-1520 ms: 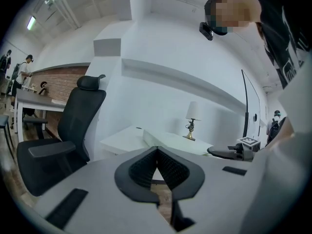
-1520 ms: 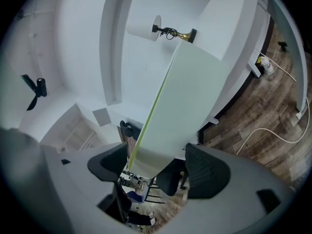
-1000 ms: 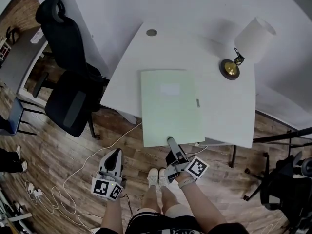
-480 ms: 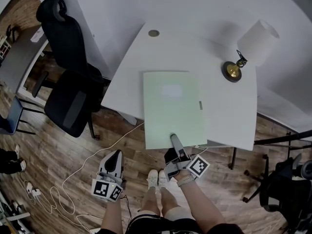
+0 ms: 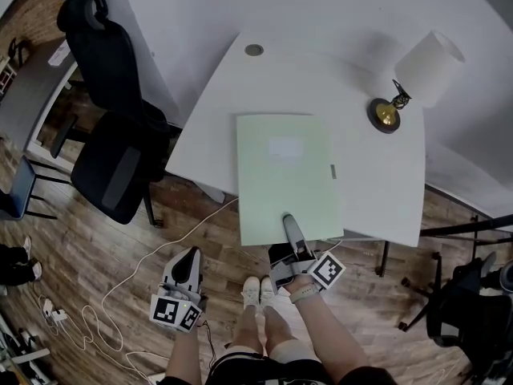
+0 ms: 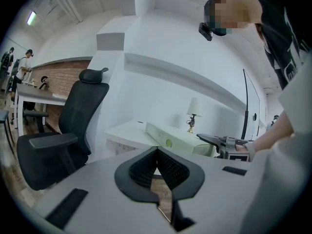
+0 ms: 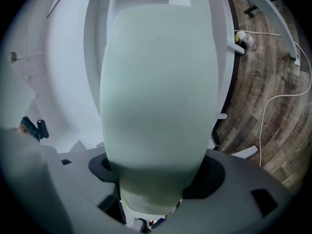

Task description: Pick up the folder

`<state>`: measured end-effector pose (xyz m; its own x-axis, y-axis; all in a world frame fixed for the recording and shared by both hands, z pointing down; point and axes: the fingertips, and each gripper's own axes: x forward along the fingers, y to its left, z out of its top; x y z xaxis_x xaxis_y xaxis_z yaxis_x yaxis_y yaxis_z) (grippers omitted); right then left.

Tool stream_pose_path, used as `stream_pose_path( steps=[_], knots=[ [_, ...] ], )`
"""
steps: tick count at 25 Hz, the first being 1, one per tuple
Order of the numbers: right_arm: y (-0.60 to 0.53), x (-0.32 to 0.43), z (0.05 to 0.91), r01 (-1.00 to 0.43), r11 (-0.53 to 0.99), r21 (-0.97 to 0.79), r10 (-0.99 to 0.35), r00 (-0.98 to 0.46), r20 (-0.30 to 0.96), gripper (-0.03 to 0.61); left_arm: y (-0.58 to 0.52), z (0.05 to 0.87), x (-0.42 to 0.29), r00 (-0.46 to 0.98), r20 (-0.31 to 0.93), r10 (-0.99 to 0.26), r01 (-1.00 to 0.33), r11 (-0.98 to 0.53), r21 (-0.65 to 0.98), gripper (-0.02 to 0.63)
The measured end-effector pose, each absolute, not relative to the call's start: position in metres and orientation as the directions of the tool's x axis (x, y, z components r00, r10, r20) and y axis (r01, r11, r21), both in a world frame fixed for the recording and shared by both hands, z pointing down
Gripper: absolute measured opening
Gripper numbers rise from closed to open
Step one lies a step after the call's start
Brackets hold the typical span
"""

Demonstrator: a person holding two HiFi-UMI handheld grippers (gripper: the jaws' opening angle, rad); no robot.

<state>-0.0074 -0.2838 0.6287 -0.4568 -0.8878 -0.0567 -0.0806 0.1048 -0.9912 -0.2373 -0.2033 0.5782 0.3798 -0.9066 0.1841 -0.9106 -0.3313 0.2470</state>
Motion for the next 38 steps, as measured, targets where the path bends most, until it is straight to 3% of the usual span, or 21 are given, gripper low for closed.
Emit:
stream_pose_path(
  steps=[7, 15, 24, 38],
  knots=[
    [-0.283, -0.006, 0.629, -0.048, 0.088, -0.995, -0.889, -0.455, -0.056, 0.305, -0.204, 0.581, -0.238, 0.388, 0.193, -0.901, -0.908, -0.337, 0.249, 0.014],
    [-0.284, 0.005, 0.621, -0.088, 0.101, -0.991, -0.891, -0.452, -0.051, 0.298, -0.207, 0.578, -0.235, 0.412, 0.191, -0.891, -0.897, -0.359, 0.257, 0.012],
    [-0.287, 0.022, 0.596, -0.233, 0.161, -0.959, -0.866, -0.499, -0.025, 0.296, -0.218, 0.558, -0.227, 0.425, 0.16, -0.891, -0.892, -0.383, 0.241, 0.013],
    [-0.293, 0.038, 0.541, -0.348, 0.275, -0.896, -0.841, -0.538, -0.049, 0.296, -0.231, 0.523, -0.221, 0.427, 0.105, -0.898, -0.892, -0.399, 0.213, 0.012]
  ],
)
